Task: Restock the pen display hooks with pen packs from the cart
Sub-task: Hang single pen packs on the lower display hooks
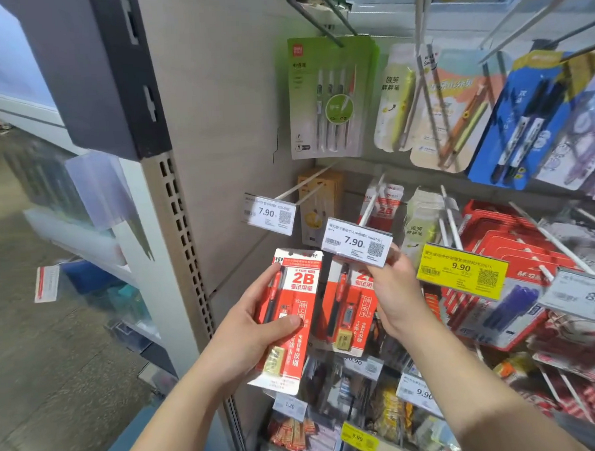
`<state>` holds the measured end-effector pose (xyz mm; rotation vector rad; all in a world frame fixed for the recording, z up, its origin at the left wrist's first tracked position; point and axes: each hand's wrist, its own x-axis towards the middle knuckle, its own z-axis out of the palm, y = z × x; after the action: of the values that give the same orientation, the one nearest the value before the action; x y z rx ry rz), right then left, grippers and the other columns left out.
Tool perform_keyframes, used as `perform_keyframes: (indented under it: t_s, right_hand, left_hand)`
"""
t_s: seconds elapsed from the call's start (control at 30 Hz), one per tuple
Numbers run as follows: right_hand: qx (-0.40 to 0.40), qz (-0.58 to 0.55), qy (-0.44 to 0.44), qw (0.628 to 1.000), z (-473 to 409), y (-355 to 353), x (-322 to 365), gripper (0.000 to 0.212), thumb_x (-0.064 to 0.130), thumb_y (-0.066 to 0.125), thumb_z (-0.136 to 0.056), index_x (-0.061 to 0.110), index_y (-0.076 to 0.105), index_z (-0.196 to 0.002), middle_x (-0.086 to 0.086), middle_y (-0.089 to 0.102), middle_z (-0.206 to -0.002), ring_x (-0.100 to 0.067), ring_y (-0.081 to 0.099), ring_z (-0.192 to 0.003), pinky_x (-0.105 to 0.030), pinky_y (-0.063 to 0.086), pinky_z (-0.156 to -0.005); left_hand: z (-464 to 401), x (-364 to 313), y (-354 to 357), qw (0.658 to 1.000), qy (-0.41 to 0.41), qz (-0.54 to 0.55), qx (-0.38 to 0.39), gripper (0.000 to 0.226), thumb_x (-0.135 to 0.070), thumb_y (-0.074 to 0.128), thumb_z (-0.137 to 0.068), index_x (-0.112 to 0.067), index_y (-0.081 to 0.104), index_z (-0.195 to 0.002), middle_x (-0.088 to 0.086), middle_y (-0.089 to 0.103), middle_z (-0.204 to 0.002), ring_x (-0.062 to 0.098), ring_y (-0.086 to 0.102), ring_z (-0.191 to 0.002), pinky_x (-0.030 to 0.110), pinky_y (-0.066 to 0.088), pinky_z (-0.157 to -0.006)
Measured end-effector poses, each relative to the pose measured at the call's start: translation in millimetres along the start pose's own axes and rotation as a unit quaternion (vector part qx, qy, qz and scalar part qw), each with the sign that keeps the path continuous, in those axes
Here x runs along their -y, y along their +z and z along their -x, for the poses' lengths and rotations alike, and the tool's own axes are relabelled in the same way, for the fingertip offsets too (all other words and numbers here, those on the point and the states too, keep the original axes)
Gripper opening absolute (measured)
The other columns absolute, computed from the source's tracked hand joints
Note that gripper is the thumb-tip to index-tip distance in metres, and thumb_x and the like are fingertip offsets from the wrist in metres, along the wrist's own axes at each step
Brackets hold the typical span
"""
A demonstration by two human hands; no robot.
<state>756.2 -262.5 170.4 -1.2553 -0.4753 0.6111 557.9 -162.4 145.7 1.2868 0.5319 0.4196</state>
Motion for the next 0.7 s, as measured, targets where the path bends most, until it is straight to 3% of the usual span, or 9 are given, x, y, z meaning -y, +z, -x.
perform_keyframes:
  t_s: [0.07, 0.17, 0.23, 0.33, 0.43, 0.5, 0.57, 0.63, 0.7]
  right_hand:
    - [0.002, -0.005, 0.001, 1.0, -2.9, -1.1, -0.6, 0.078, 0.039, 0.089, -0.068, 0.011, 0.059, -0.134, -0.012, 0.074, -0.12, -0.03, 0.071, -0.113, -0.057, 0.052, -0.104]
    - [-0.006, -0.008, 0.009, 1.0, -9.1, -2.3, -1.6, 0.041, 0.02, 0.075, -0.09, 0.011, 0.063, -0.128, -0.015, 0.073, -0.12, -0.033, 0.069, -0.115, -0.055, 0.052, -0.104]
    - [-0.01, -0.013, 0.016, 1.0, -14.0, -4.6, -4.1, 0.037, 0.015, 0.071, -0.094, 0.009, 0.061, -0.129, -0.017, 0.071, -0.121, -0.032, 0.07, -0.113, -0.051, 0.056, -0.1]
    - [-0.014, -0.008, -0.018, 1.0, -25.2, -7.8, -6.7, 0.01, 0.003, 0.067, -0.096, 0.008, 0.065, -0.104, -0.006, 0.075, -0.089, -0.025, 0.07, -0.081, -0.028, 0.062, -0.067]
    - [-0.052, 0.004, -0.037, 0.998, -42.3, -10.6, -5.0, 0.012, 0.003, 0.066, -0.095, 0.011, 0.061, -0.087, 0.005, 0.07, -0.063, -0.014, 0.066, -0.062, -0.021, 0.054, -0.054]
    - [-0.069, 0.033, -0.033, 0.997, -52.7, -14.5, -3.7, 0.014, 0.003, 0.062, -0.098, 0.013, 0.062, -0.088, 0.006, 0.072, -0.063, -0.011, 0.068, -0.059, -0.024, 0.055, -0.057]
    - [-0.08, 0.07, -0.046, 0.993, -65.9, -18.1, -6.7, 0.009, 0.016, 0.064, -0.1, 0.02, 0.067, -0.093, 0.005, 0.076, -0.073, -0.015, 0.072, -0.071, -0.033, 0.058, -0.07]
    - [-0.108, 0.128, -0.06, 0.984, -80.7, -21.8, -10.0, 0.014, 0.046, 0.065, -0.086, 0.036, 0.072, -0.093, 0.003, 0.078, -0.087, -0.023, 0.075, -0.088, -0.046, 0.059, -0.086]
    - [-0.128, 0.159, -0.067, 0.977, -92.4, -25.4, -9.2, 0.012, 0.052, 0.062, -0.076, 0.049, 0.07, -0.085, 0.005, 0.078, -0.093, -0.025, 0.074, -0.094, -0.048, 0.058, -0.09]
  left_hand:
    - [-5.3, 1.6, 0.7, 1.0, 0.0, 0.003, -0.002, 0.084, -0.009, 0.081, -0.084, -0.062, 0.046, -0.138, 0.004, 0.074, -0.121, 0.035, 0.077, -0.093, 0.039, 0.063, -0.07]
    - [-13.9, 4.5, 1.9, 1.0, -0.002, 0.011, -0.002, 0.084, -0.008, 0.081, -0.082, -0.061, 0.048, -0.139, 0.007, 0.074, -0.123, 0.041, 0.075, -0.1, 0.052, 0.063, -0.082]
    - [-19.8, 5.1, 2.6, 1.0, -0.005, 0.017, -0.004, 0.085, -0.008, 0.082, -0.081, -0.062, 0.049, -0.137, 0.007, 0.074, -0.122, 0.042, 0.074, -0.101, 0.055, 0.062, -0.084]
    - [-28.9, 4.6, 2.8, 1.0, -0.005, 0.018, -0.003, 0.087, -0.01, 0.085, -0.079, -0.064, 0.05, -0.136, 0.007, 0.073, -0.124, 0.043, 0.074, -0.102, 0.06, 0.06, -0.087]
    - [-36.8, 3.5, 3.6, 1.0, -0.004, 0.026, -0.008, 0.088, -0.009, 0.084, -0.078, -0.063, 0.05, -0.137, 0.005, 0.074, -0.123, 0.045, 0.073, -0.103, 0.061, 0.059, -0.088]
    - [-41.2, 3.2, 5.2, 1.0, -0.003, 0.025, -0.011, 0.087, -0.008, 0.084, -0.077, -0.062, 0.049, -0.136, 0.004, 0.075, -0.12, 0.044, 0.074, -0.101, 0.057, 0.06, -0.085]
    - [-45.6, 3.5, 6.7, 1.0, -0.001, 0.02, -0.018, 0.086, -0.009, 0.084, -0.078, -0.061, 0.048, -0.135, 0.003, 0.076, -0.117, 0.041, 0.075, -0.096, 0.051, 0.062, -0.079]
    - [-50.4, 4.6, 9.5, 1.0, 0.001, 0.013, -0.024, 0.084, -0.007, 0.083, -0.078, -0.062, 0.047, -0.131, 0.001, 0.077, -0.111, 0.035, 0.076, -0.089, 0.043, 0.062, -0.072]
    - [-54.7, 5.8, 13.5, 0.999, 0.002, 0.016, -0.029, 0.08, -0.003, 0.08, -0.08, -0.059, 0.046, -0.127, -0.001, 0.078, -0.105, 0.03, 0.076, -0.082, 0.036, 0.061, -0.066]
